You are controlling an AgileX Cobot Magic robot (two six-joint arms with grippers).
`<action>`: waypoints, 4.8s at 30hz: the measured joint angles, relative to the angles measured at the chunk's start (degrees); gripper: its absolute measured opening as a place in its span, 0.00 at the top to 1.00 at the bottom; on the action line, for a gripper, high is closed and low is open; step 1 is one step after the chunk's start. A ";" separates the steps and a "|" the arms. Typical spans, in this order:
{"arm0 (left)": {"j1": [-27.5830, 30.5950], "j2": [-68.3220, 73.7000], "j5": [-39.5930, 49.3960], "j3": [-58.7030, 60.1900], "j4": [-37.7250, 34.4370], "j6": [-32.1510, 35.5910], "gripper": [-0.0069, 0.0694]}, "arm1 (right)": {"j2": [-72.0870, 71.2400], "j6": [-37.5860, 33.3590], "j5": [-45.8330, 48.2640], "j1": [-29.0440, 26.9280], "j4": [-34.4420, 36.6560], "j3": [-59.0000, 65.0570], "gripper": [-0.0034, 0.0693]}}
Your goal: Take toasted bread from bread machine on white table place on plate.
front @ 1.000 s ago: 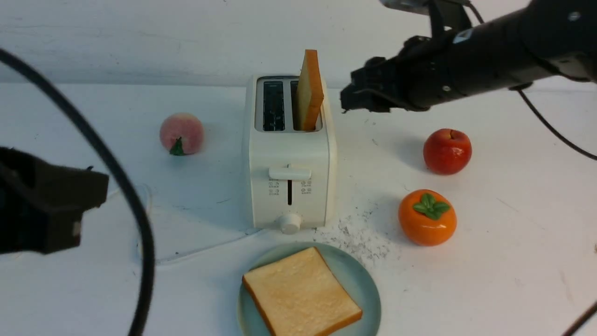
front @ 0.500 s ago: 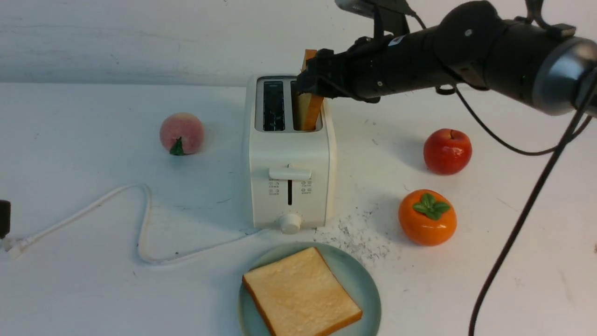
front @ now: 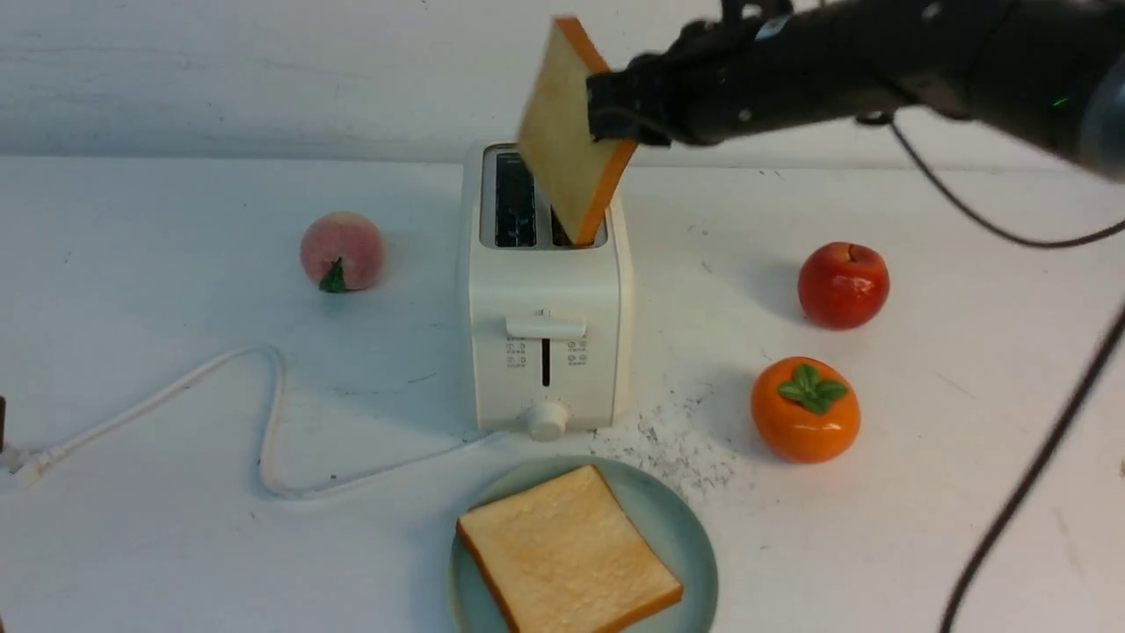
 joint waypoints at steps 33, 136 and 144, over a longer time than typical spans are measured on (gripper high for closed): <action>0.00 0.00 -2.16 0.00 1.31 0.00 0.93 | -3.44 -34.85 32.44 -4.61 22.89 28.21 0.78; 13.63 -17.78 -32.09 30.16 -5.69 -4.48 0.92 | -103.44 2.18 -10.50 -29.46 -1.89 73.04 0.92; 19.08 -33.61 -35.66 52.98 -4.08 -4.48 0.91 | -103.50 2.18 -10.44 -29.46 -1.83 73.04 0.91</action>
